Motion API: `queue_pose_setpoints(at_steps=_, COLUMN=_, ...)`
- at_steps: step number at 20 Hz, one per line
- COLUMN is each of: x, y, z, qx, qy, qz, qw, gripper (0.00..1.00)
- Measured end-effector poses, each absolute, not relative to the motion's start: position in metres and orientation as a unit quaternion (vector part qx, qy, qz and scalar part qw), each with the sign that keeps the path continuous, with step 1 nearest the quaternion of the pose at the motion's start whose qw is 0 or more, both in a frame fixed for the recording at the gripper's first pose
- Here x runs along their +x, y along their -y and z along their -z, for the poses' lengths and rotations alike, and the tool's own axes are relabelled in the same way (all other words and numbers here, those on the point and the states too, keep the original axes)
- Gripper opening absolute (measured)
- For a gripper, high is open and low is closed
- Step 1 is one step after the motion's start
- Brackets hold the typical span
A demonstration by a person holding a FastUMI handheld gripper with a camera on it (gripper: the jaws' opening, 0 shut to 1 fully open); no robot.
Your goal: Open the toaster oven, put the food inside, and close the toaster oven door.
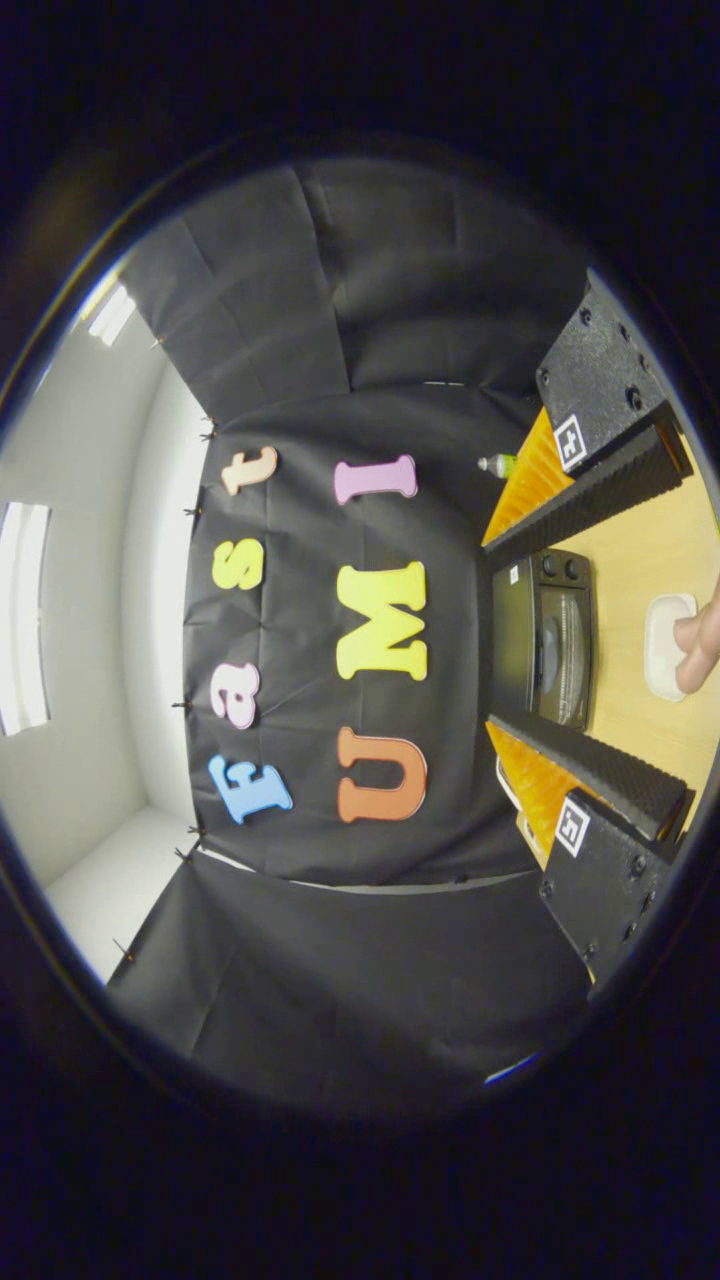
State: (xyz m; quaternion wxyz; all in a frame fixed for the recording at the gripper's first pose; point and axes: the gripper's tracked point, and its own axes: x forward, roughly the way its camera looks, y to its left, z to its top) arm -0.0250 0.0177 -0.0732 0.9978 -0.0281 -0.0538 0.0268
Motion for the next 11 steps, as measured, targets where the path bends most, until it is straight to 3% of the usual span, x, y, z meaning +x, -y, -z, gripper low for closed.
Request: queue_pose_setpoints(at_steps=11, x=-0.025, y=-0.011, z=0.081, qx=-0.025, qy=0.052, qz=-0.029, qw=0.998, gripper=1.00)
